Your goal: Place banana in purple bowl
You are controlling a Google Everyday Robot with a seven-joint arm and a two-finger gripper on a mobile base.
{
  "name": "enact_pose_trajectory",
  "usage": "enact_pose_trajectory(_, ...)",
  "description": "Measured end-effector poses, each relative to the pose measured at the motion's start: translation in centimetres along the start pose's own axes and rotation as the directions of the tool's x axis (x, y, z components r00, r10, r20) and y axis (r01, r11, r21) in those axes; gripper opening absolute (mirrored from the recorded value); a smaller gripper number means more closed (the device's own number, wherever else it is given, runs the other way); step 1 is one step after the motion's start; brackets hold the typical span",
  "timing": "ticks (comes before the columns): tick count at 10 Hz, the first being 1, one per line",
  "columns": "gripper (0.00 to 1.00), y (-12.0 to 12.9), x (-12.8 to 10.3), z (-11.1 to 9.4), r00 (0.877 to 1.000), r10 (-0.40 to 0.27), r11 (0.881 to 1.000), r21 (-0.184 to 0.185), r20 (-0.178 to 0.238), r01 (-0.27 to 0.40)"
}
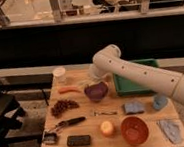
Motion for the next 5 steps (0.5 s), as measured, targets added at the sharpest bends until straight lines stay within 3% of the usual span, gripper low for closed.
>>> enact_pose_trajectory(2,0.0,1.1,1.0,0.1,1.0,0.016,1.0,0.016,-0.002,-0.016)
enact_pose_trajectory(5,0.0,0.7,2.5,0.8,1.0,0.026,0.999,0.041,-0.017,-0.025)
